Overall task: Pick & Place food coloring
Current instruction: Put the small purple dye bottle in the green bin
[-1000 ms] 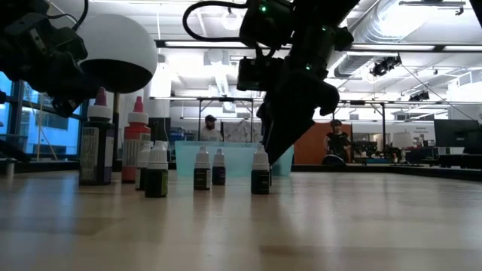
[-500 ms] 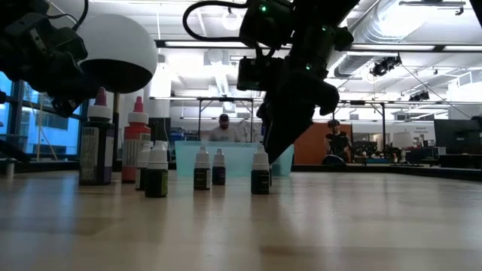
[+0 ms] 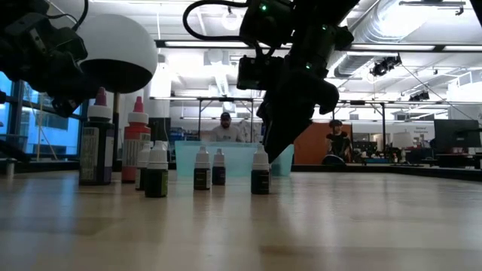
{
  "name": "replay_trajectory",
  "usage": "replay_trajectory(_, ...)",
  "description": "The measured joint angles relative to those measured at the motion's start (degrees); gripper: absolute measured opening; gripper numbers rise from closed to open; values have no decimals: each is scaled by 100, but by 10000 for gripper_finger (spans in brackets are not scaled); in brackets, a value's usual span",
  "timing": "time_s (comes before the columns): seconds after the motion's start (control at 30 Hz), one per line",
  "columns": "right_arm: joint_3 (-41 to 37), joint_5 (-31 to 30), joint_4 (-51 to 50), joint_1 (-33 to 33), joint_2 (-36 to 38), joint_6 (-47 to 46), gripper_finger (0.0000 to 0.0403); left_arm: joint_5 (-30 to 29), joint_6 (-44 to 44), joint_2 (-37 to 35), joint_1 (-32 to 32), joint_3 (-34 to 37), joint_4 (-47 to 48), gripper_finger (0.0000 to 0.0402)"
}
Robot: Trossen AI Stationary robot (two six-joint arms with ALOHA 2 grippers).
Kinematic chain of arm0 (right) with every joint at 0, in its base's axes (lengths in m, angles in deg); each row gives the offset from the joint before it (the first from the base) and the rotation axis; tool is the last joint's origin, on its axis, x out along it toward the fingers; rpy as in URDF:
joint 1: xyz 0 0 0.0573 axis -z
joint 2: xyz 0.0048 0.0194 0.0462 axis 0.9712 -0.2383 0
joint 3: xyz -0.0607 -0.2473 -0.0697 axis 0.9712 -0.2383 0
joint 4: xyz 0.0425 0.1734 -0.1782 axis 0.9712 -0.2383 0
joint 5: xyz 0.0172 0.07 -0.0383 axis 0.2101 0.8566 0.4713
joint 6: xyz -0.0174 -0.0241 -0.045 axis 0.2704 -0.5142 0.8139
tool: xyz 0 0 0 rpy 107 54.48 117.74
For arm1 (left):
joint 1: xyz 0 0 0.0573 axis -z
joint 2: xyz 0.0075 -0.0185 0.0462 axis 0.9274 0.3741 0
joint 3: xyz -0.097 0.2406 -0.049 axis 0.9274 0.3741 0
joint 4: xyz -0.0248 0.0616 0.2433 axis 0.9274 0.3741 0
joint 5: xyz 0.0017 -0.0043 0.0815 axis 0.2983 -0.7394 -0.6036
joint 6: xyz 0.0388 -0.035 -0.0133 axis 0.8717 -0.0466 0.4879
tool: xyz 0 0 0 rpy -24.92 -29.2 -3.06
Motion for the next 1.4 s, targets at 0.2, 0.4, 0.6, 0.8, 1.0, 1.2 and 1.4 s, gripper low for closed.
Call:
replay_trajectory(0.2, 0, 0, -1, 0, 0, 0, 60, 0, 0, 0, -2, 0, 0, 0)
replay_trajectory(0.4, 0, -2, -2, 0, 0, -53, 61, 0, 0, 2, -2, 0, 0, 0)
replay_trajectory(0.6, 0, -3, -2, 0, 0, -120, 58, 0, 0, 0, 0, 0, 0, 0)
replay_trajectory(0.8, 0, -3, -2, 1, 0, -127, 62, 0, 0, 0, -2, 0, 0, 0)
replay_trajectory(1.0, 0, -3, -2, 2, 0, -159, 56, 0, 0, 0, -2, 0, 0, 0)
replay_trajectory(1.2, 25, -135, -28, 2, 122, -283, 60, 0, 0, 2, -2, 0, 2, 0)
replay_trajectory(1.4, 37, -215, -35, 2, 322, -482, 56, -2, 0, 2, 0, 0, 0, 0)
